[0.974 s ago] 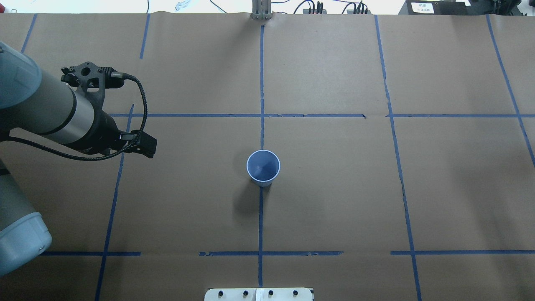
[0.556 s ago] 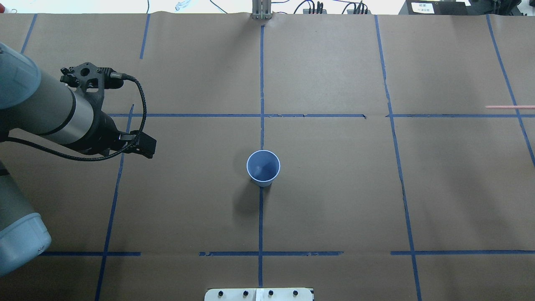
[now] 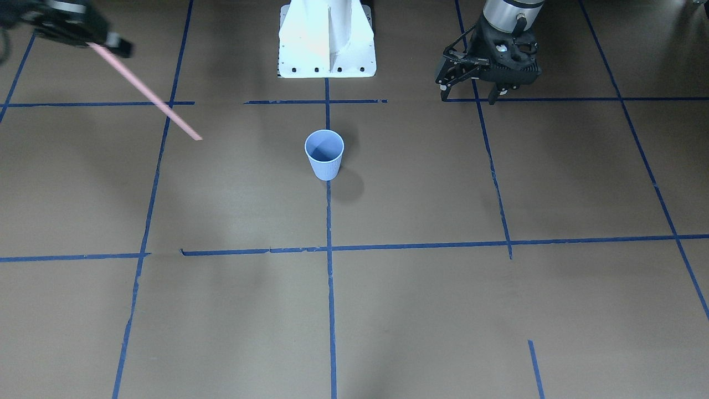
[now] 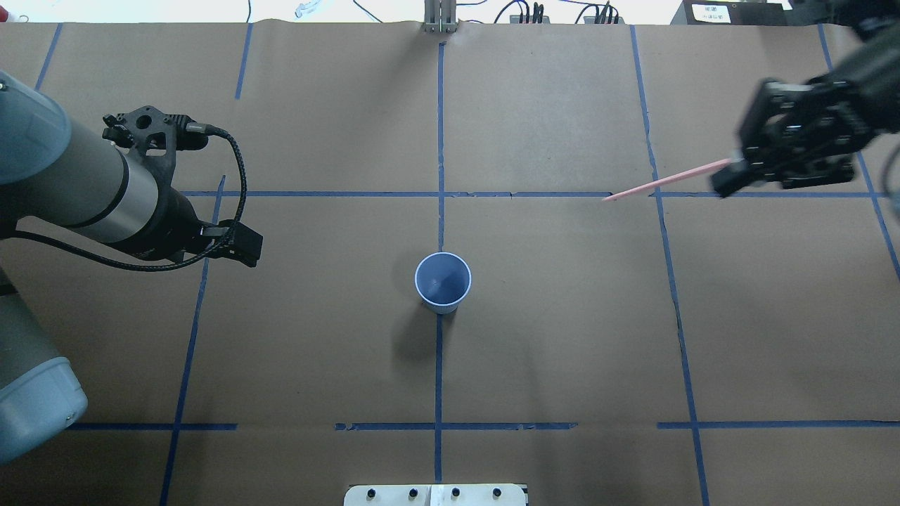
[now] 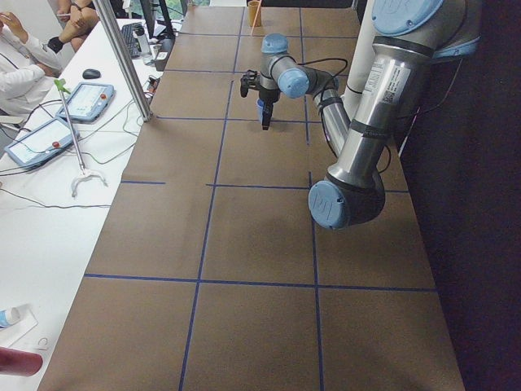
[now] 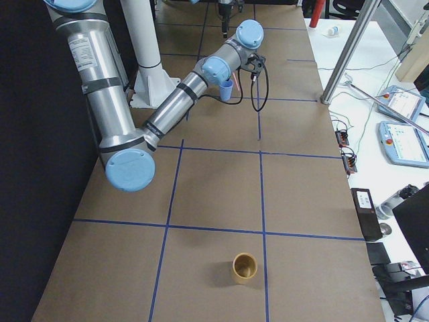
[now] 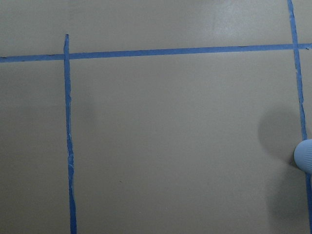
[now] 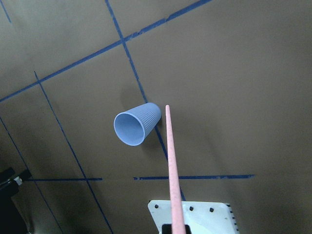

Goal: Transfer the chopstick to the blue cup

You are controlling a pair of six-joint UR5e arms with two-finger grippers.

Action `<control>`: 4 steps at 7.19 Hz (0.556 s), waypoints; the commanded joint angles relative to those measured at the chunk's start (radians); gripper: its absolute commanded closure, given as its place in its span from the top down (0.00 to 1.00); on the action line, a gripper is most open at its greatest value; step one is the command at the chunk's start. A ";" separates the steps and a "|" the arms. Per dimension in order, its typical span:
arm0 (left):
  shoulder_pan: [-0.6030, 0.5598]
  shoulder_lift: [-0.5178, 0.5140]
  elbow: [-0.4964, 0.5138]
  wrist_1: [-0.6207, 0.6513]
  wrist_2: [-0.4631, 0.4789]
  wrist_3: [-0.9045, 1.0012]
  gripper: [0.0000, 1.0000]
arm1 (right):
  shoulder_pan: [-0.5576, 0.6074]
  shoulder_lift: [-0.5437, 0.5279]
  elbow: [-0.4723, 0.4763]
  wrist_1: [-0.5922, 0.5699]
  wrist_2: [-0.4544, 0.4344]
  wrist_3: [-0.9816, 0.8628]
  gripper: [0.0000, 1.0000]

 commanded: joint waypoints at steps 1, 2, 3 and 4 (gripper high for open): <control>0.002 0.001 0.002 0.000 0.000 -0.001 1.00 | -0.176 0.196 -0.093 0.028 -0.109 0.176 0.03; 0.002 0.001 0.002 0.000 0.000 -0.001 1.00 | -0.239 0.211 -0.095 0.028 -0.134 0.187 0.02; 0.002 0.001 0.002 0.000 0.000 0.001 1.00 | -0.285 0.237 -0.115 0.029 -0.157 0.189 0.02; 0.002 0.001 0.002 0.000 0.000 -0.001 1.00 | -0.308 0.254 -0.136 0.028 -0.182 0.189 0.03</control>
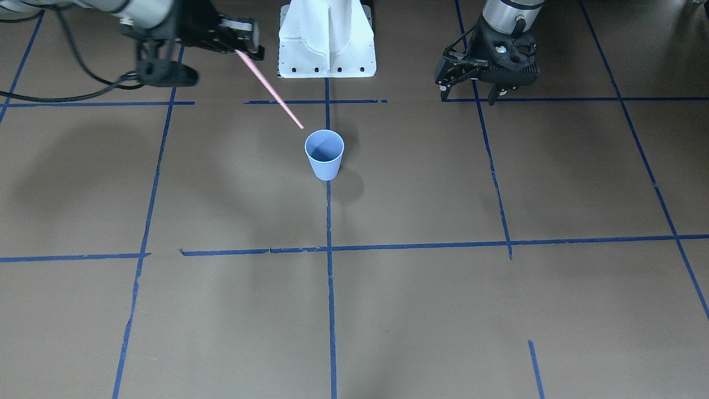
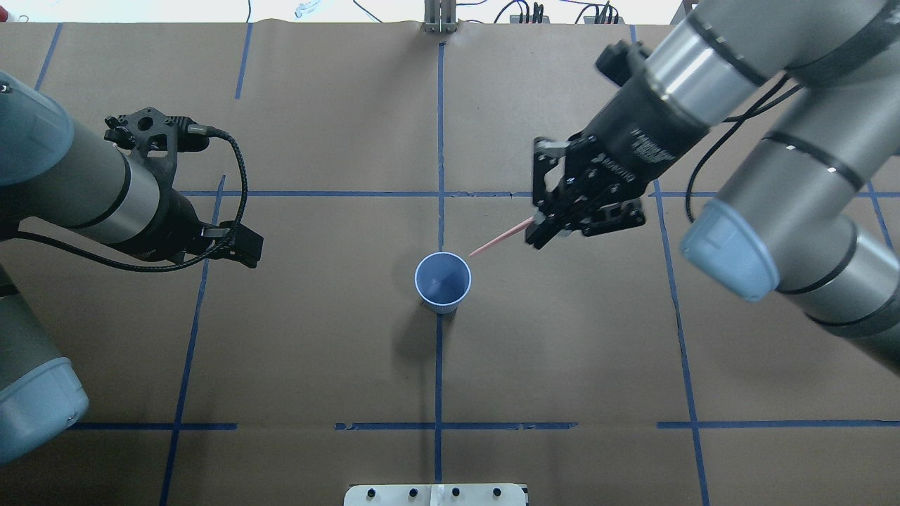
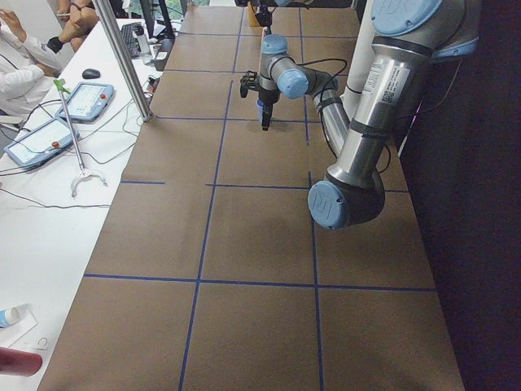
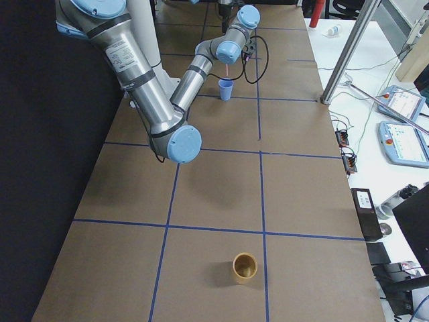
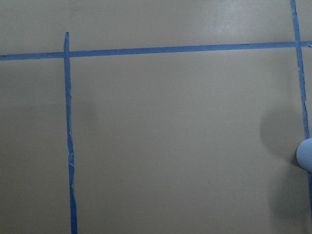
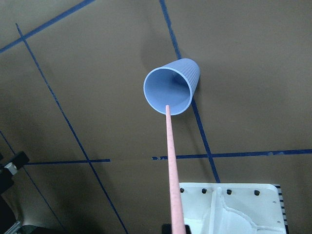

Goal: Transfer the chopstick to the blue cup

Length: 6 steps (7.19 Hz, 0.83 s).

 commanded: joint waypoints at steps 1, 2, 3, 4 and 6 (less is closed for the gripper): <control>0.000 0.000 0.000 0.000 0.000 -0.001 1.00 | -0.051 0.027 -0.043 0.001 -0.035 0.004 0.03; 0.000 0.000 -0.001 0.000 0.000 -0.001 1.00 | -0.066 0.035 -0.062 0.001 -0.062 0.004 0.03; 0.000 0.000 0.000 0.000 0.000 -0.001 1.00 | -0.080 0.044 -0.086 0.003 -0.092 0.004 0.03; 0.000 -0.002 -0.001 0.000 0.000 -0.001 1.00 | -0.085 0.062 -0.147 0.071 -0.102 0.004 0.03; 0.000 -0.002 -0.001 -0.001 0.000 -0.001 1.00 | -0.106 0.068 -0.191 0.116 -0.113 0.030 0.13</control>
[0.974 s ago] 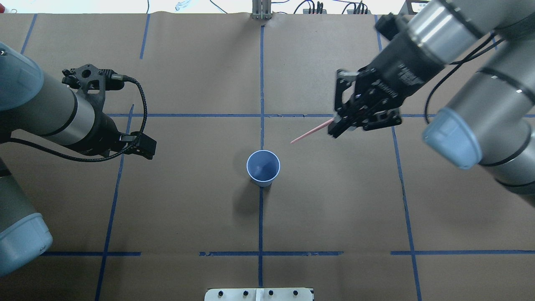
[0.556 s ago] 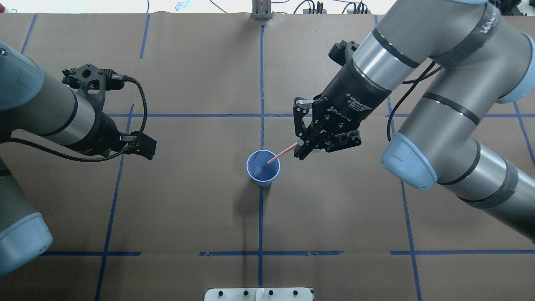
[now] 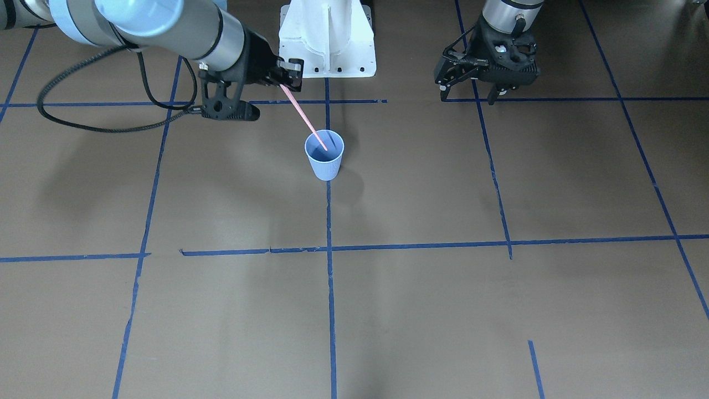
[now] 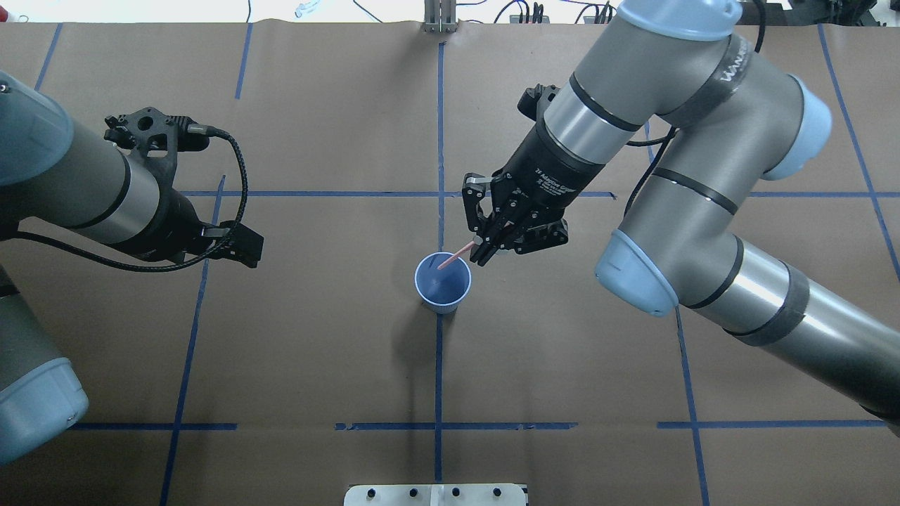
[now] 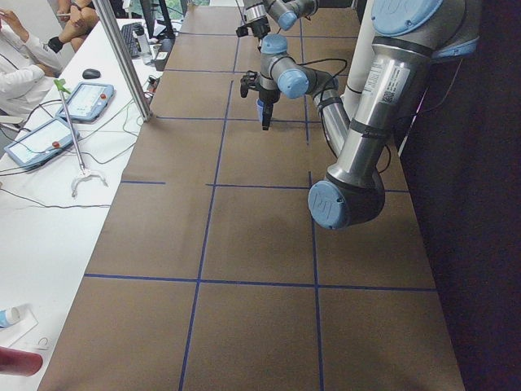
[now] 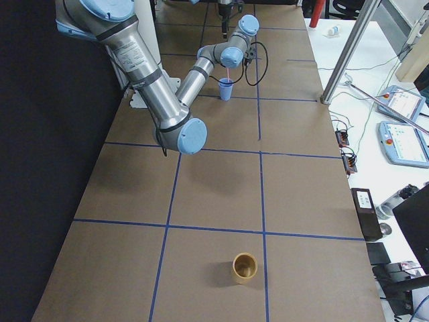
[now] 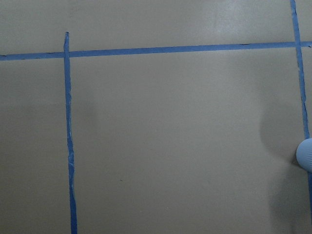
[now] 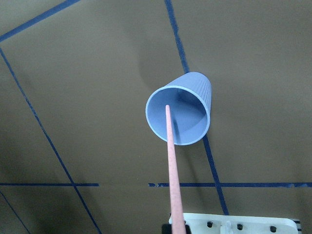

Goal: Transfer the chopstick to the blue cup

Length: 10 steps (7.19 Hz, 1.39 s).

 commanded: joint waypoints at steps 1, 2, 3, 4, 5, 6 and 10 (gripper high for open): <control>0.000 0.000 0.000 -0.001 0.000 0.000 1.00 | -0.023 0.002 -0.022 0.024 -0.012 0.017 0.43; 0.000 0.000 0.000 -0.001 0.000 0.000 1.00 | -0.025 0.002 -0.022 0.024 -0.015 0.018 0.95; 0.000 0.000 0.000 0.000 0.000 0.000 1.00 | -0.025 0.002 -0.021 0.024 -0.027 0.018 0.99; 0.000 0.001 0.001 0.000 0.002 0.002 1.00 | -0.023 0.003 -0.007 0.024 -0.026 0.027 0.99; -0.009 0.012 -0.002 0.000 0.000 0.017 1.00 | 0.021 -0.033 0.073 0.021 -0.018 0.027 0.99; -0.015 0.048 -0.006 -0.003 0.002 0.079 1.00 | 0.080 -0.169 0.191 0.020 -0.009 0.021 1.00; -0.194 0.190 0.018 -0.001 -0.012 0.458 1.00 | 0.410 -0.608 0.246 0.016 -0.031 -0.503 1.00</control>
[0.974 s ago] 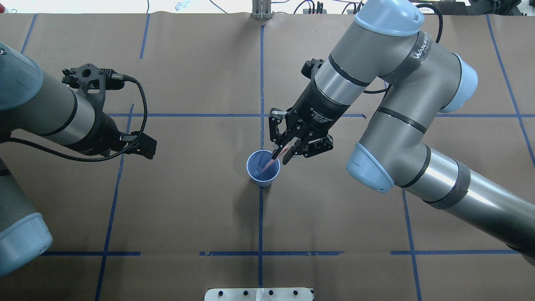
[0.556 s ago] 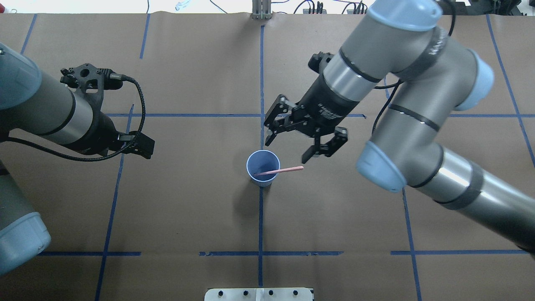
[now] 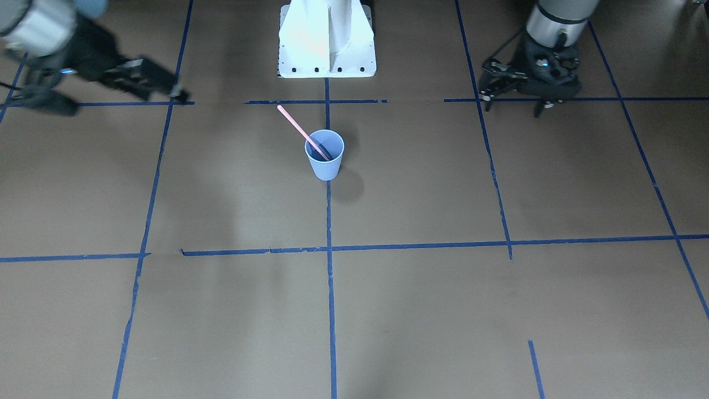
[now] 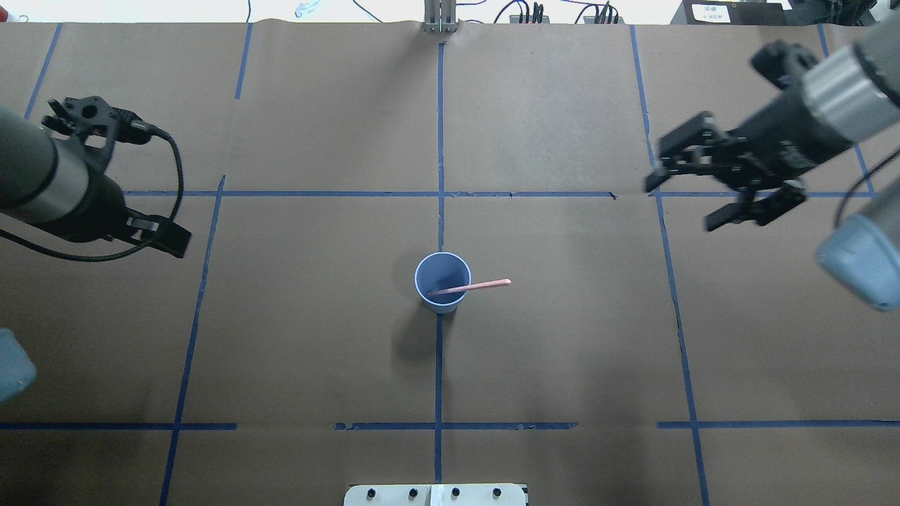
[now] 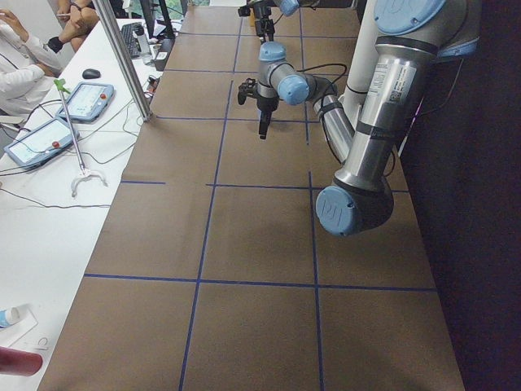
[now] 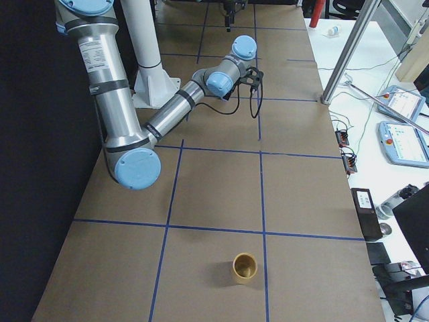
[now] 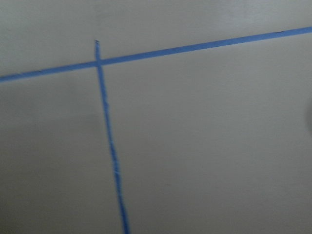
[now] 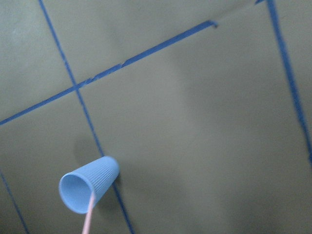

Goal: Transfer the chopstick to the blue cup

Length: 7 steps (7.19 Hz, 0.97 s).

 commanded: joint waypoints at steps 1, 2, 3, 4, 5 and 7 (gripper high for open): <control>-0.115 0.067 0.031 0.002 -0.016 0.203 1.00 | 0.164 -0.228 -0.013 -0.001 -0.058 -0.447 1.00; -0.193 0.076 0.076 0.000 -0.087 0.299 1.00 | 0.215 -0.266 -0.039 -0.009 -0.101 -0.616 1.00; -0.285 0.099 0.122 0.000 -0.153 0.436 1.00 | 0.279 -0.271 -0.098 -0.009 -0.112 -0.745 1.00; -0.374 0.104 0.187 -0.001 -0.187 0.572 1.00 | 0.354 -0.295 -0.161 -0.009 -0.112 -0.906 1.00; -0.486 0.105 0.275 -0.003 -0.232 0.730 1.00 | 0.408 -0.335 -0.200 -0.009 -0.136 -1.076 1.00; -0.612 0.104 0.452 -0.010 -0.338 0.909 1.00 | 0.474 -0.335 -0.293 -0.056 -0.181 -1.275 1.00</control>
